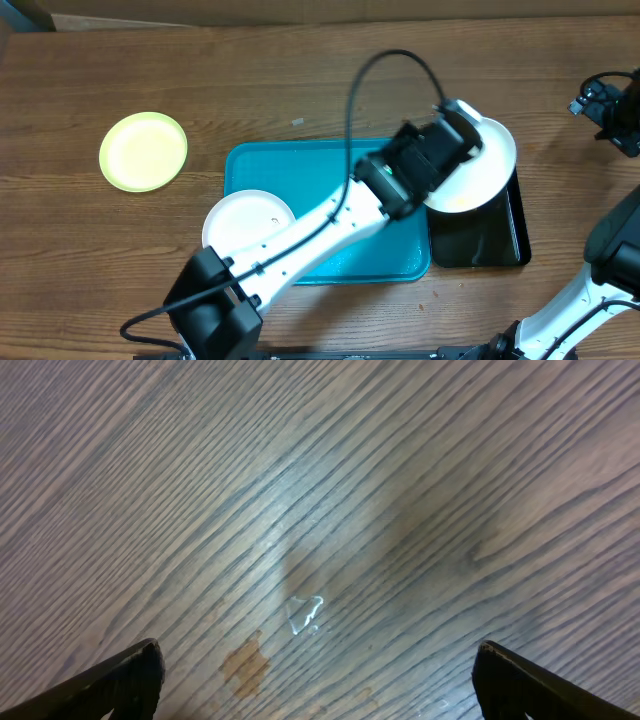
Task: Clean dirty plates on tray and stack at the side
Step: 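Lift the white plate with left gripper and stack it on the yellow plate, then move left gripper to the remaining white plate and grasp its edge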
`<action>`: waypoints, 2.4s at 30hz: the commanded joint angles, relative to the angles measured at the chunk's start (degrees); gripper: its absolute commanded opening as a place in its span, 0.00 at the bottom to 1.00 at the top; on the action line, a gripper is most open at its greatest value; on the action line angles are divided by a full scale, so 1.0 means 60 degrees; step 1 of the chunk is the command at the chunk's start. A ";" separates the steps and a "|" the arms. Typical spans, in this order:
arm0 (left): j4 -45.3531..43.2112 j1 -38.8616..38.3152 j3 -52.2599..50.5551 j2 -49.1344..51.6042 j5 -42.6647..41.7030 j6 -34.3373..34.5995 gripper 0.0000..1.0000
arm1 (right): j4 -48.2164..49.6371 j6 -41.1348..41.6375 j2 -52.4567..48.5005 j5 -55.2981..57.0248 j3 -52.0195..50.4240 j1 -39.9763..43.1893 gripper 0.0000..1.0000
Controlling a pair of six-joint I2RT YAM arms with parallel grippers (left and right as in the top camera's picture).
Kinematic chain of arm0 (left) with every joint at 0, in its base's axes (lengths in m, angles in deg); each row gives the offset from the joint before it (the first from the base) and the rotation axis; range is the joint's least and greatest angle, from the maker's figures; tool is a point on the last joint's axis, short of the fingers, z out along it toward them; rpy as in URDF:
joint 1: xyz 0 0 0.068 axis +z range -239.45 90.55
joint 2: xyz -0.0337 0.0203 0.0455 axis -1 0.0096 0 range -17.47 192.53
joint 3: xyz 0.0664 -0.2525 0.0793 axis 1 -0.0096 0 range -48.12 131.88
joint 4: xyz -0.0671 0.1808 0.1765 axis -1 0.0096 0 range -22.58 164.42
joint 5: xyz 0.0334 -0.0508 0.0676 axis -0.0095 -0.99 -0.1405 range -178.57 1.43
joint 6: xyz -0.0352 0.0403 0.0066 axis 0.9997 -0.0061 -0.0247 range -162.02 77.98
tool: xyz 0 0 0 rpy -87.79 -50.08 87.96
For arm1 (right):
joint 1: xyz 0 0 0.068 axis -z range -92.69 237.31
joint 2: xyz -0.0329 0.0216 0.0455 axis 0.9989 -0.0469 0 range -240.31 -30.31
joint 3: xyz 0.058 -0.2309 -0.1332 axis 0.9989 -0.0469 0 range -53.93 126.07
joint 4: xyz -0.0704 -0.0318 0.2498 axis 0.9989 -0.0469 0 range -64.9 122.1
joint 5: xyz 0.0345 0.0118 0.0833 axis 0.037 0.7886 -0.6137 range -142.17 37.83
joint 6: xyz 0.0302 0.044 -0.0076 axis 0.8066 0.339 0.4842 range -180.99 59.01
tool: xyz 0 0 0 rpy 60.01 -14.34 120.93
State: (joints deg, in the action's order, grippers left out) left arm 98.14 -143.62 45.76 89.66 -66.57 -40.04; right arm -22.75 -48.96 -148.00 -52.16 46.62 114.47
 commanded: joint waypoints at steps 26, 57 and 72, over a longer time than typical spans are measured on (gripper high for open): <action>-0.2266 -0.2171 0.0244 -0.0270 0.4932 -0.3151 0.04 | 0.0062 0.0106 0.0273 -0.0015 0.0073 -0.0051 1.00; 0.4561 1.3493 0.0240 -0.0266 -0.5941 0.4462 0.04 | 0.0062 0.0106 0.0273 -0.0015 0.0073 -0.0051 1.00; 0.4248 1.5544 -0.0127 -0.0248 -0.5034 0.3741 0.04 | 0.0062 0.0106 0.0273 -0.0015 0.0073 -0.0051 1.00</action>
State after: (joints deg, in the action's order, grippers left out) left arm 124.74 -48.81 46.09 89.62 -97.08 -15.70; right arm -22.75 -48.81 -148.00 -52.18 46.62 114.27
